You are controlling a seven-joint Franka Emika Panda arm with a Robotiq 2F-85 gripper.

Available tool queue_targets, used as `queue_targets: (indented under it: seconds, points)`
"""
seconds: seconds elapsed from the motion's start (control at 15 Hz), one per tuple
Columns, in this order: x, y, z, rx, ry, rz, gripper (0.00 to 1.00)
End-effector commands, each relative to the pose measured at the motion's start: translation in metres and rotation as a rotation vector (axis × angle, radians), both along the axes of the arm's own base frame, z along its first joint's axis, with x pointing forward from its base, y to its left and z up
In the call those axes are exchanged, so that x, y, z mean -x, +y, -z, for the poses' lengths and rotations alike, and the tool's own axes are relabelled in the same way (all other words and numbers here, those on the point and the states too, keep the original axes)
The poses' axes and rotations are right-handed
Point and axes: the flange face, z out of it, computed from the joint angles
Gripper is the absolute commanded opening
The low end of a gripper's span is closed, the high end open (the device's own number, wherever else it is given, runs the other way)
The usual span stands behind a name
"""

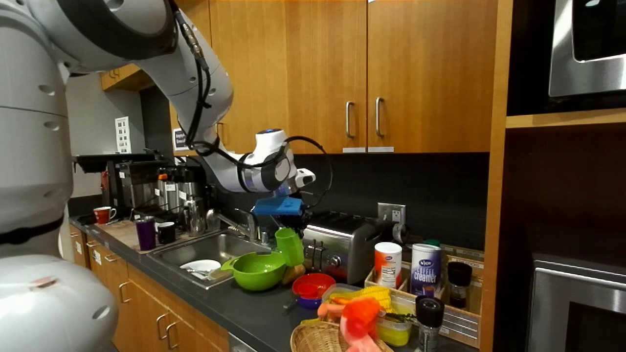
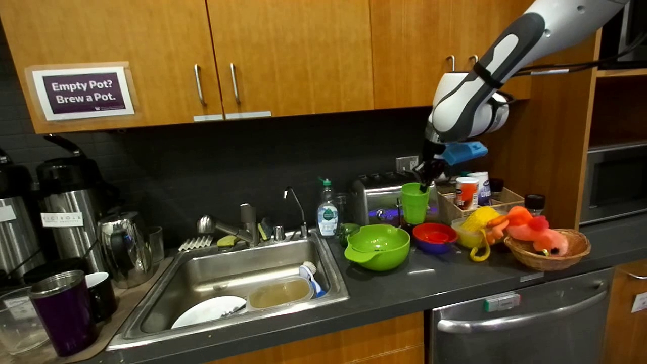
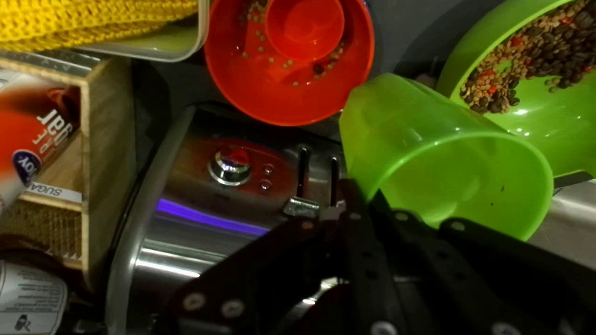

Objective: Put the beans in the green cup into the green bowl

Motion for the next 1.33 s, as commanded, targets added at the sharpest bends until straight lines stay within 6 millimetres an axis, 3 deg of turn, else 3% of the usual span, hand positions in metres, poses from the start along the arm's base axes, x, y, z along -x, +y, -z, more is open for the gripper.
queue_targets:
  seconds: [0.0,0.67,1.27]
  points:
    - [-0.012,0.018,-0.003,0.036,-0.062,-0.045,0.01]
    - [-0.034,0.075,0.015,0.206,-0.192,-0.200,0.01]
    - [-0.039,0.104,-0.015,0.348,-0.312,-0.259,0.01]
